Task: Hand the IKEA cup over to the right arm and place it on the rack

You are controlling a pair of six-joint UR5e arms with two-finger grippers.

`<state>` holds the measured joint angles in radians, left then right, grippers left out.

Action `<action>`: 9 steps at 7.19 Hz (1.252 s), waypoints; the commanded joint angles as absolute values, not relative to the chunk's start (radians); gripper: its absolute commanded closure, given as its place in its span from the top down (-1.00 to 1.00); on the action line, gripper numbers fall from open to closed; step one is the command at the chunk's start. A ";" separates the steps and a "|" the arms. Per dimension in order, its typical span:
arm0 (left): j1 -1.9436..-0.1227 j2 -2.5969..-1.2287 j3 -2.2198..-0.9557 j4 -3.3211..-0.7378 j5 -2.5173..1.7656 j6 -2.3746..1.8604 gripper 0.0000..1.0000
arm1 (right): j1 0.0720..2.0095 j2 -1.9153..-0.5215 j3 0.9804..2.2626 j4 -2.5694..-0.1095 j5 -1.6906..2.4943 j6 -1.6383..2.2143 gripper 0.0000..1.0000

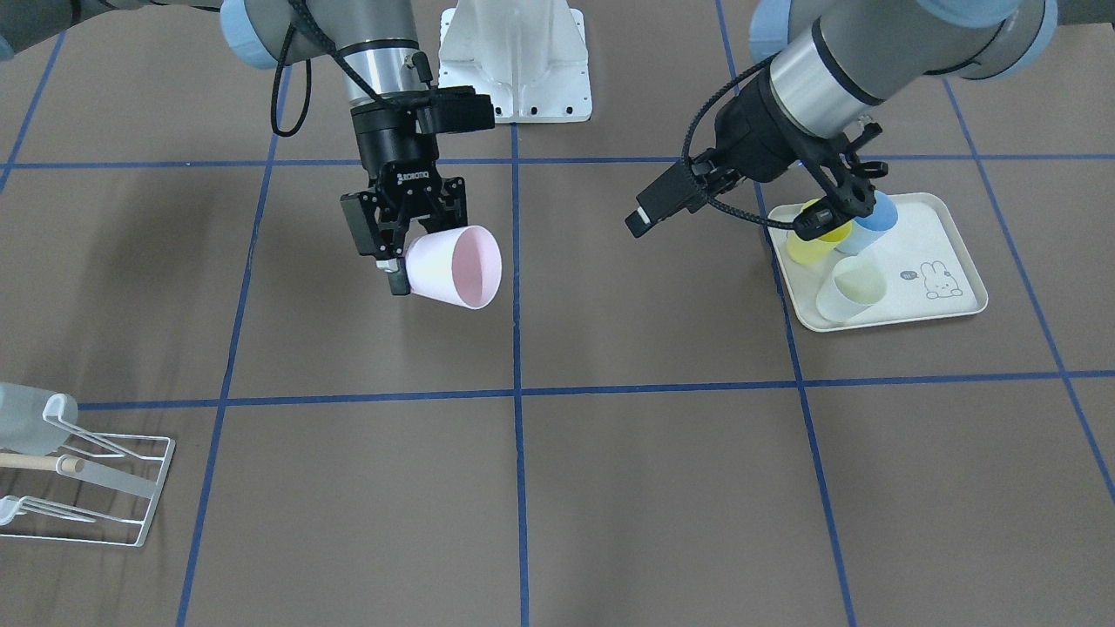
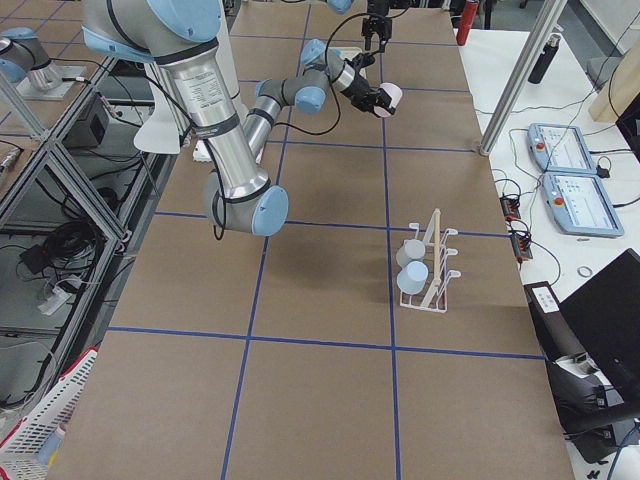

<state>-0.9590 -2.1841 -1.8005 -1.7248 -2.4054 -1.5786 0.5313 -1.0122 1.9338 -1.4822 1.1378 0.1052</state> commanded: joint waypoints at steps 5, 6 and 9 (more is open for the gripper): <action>-0.959 -2.085 -1.934 -1.437 -2.283 -1.129 1.00 | 0.641 -1.058 1.967 -2.003 0.943 -0.545 -0.49; -0.959 -2.085 -1.934 -1.439 -2.283 -1.129 1.00 | 0.662 -1.096 1.965 -2.012 0.890 -0.687 -0.49; -0.957 -2.033 -1.977 -1.453 -2.293 -1.135 1.00 | 0.675 -1.196 1.931 -2.013 0.744 -0.935 -0.49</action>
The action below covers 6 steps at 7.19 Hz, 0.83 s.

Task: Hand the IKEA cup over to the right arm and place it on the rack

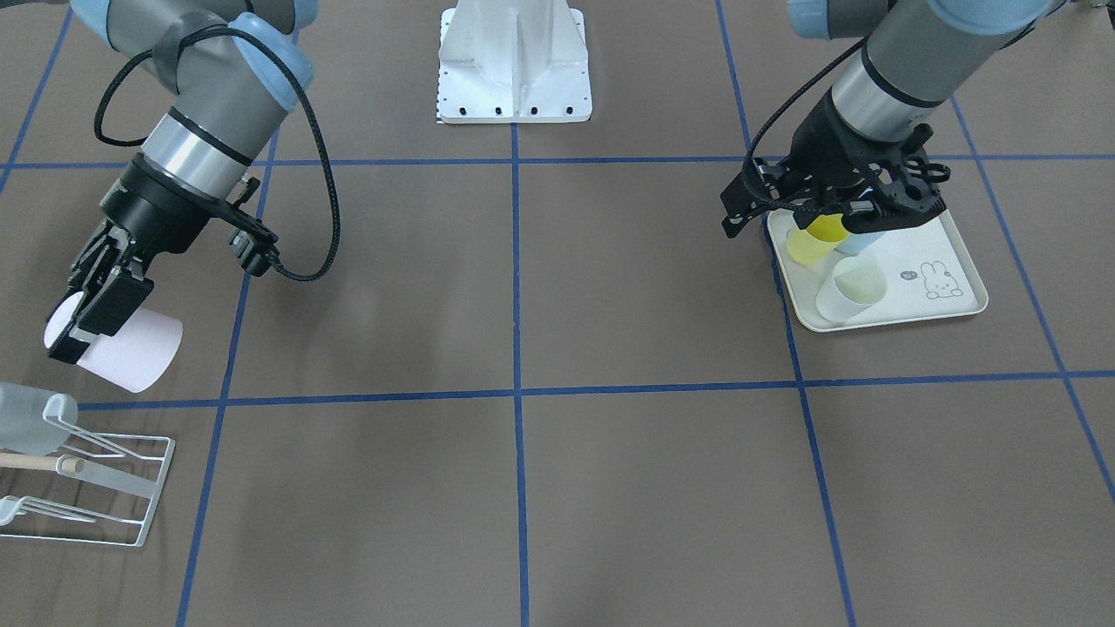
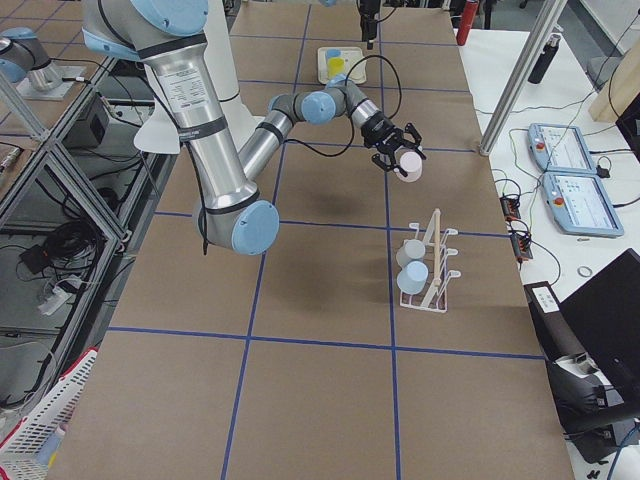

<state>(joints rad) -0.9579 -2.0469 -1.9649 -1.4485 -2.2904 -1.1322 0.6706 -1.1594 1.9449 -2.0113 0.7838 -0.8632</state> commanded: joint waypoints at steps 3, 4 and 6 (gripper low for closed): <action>-0.956 -2.033 -1.977 -1.453 -2.295 -1.141 1.00 | 0.703 -1.207 1.846 -2.011 0.718 -1.029 -0.49; -0.954 -2.031 -1.977 -1.453 -2.295 -1.141 1.00 | 0.701 -1.207 1.813 -2.008 0.716 -1.028 -0.48; -0.954 -2.031 -1.977 -1.453 -2.295 -1.143 1.00 | 0.704 -1.209 1.787 -2.002 0.715 -1.026 -0.47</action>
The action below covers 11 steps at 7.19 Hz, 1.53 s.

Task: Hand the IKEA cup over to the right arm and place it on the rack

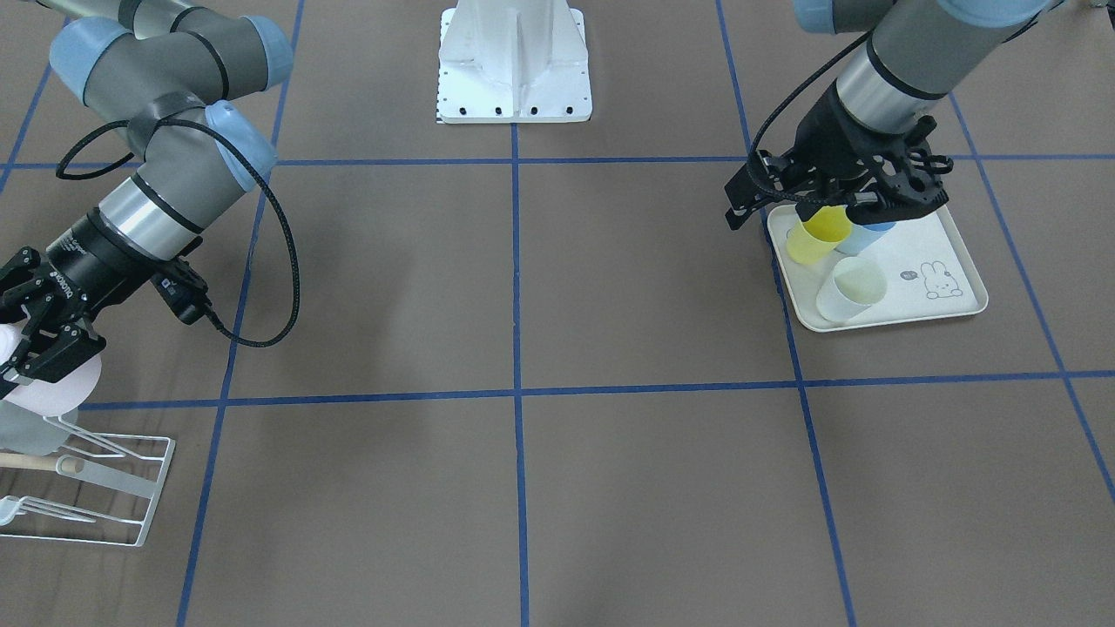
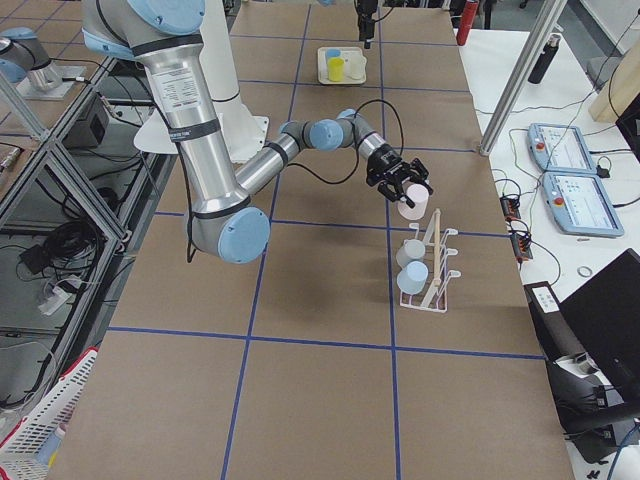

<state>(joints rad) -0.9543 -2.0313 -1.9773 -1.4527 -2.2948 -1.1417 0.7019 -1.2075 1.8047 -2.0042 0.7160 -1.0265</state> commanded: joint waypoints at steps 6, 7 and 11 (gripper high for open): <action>-0.953 -2.031 -1.977 -1.454 -2.295 -1.143 1.00 | 0.706 -1.206 1.703 -1.997 0.701 -0.997 -0.34; -0.953 -2.033 -1.977 -1.454 -2.295 -1.143 1.00 | 0.704 -1.201 1.701 -1.997 0.701 -0.996 -0.32; -0.953 -2.033 -1.979 -1.460 -2.296 -1.144 1.00 | 0.692 -1.190 1.664 -1.996 0.701 -0.940 -0.26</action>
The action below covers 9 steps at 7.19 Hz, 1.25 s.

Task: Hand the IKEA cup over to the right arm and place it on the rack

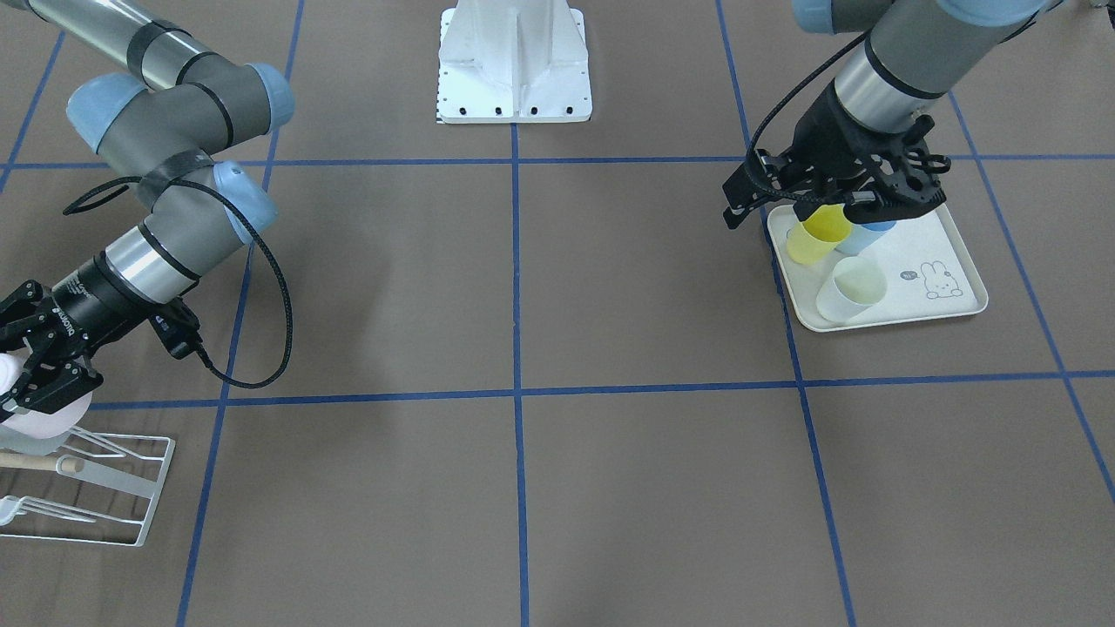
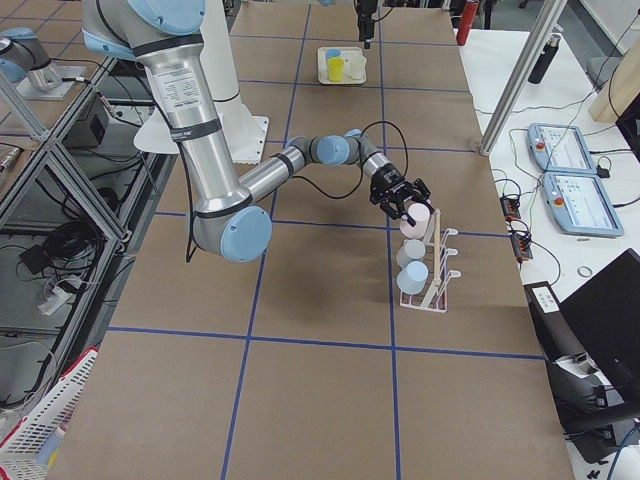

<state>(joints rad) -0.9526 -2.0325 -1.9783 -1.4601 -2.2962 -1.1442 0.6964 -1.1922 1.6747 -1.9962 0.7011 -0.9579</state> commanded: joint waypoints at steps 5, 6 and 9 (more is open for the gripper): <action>-0.953 -2.031 -1.980 -1.460 -2.296 -1.144 1.00 | 0.687 -1.187 1.641 -1.996 0.703 -0.931 0.97; -0.953 -2.031 -1.979 -1.460 -2.296 -1.144 1.00 | 0.687 -1.187 1.640 -1.996 0.703 -0.930 0.98; -0.953 -2.033 -1.979 -1.460 -2.296 -1.143 1.00 | 0.690 -1.149 1.657 -1.994 0.704 -0.927 0.98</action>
